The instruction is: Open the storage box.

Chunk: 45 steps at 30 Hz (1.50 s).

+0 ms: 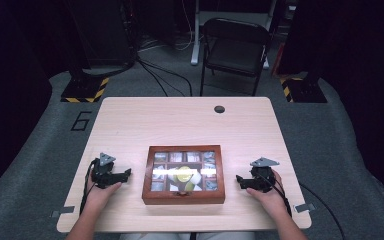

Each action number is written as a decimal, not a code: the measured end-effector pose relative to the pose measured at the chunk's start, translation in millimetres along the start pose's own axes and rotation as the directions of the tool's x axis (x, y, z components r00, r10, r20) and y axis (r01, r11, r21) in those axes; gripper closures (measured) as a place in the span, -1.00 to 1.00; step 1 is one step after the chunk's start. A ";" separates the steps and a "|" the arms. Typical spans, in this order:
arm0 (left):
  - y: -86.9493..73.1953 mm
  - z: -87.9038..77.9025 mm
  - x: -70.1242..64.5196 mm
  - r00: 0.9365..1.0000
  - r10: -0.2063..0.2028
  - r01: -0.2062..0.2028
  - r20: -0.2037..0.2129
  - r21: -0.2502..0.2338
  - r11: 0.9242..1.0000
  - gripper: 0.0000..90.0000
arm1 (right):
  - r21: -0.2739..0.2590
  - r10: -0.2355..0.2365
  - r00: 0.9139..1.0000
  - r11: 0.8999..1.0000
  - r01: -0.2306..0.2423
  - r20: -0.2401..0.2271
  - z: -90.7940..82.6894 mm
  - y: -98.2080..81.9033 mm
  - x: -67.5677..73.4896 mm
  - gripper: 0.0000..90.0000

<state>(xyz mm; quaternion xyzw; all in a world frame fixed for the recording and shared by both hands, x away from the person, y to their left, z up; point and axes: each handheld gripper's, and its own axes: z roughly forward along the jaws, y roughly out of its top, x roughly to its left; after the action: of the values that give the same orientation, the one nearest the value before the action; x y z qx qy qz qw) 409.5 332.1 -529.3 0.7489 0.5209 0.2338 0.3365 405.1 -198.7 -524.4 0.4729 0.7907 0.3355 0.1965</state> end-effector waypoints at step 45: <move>-5.4 -89.7 -61.5 0.978 0.035 -0.021 0.207 -0.071 0.997 -0.25 | -0.102 -0.056 0.988 0.994 0.041 -0.145 -70.5 1.6 55.0 -0.09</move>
<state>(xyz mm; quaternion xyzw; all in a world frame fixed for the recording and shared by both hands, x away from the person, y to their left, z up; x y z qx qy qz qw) 321.8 299.0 -473.8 0.7646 0.4639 0.1764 0.4112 335.7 -174.1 -473.8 0.4171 0.7967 0.4035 0.1688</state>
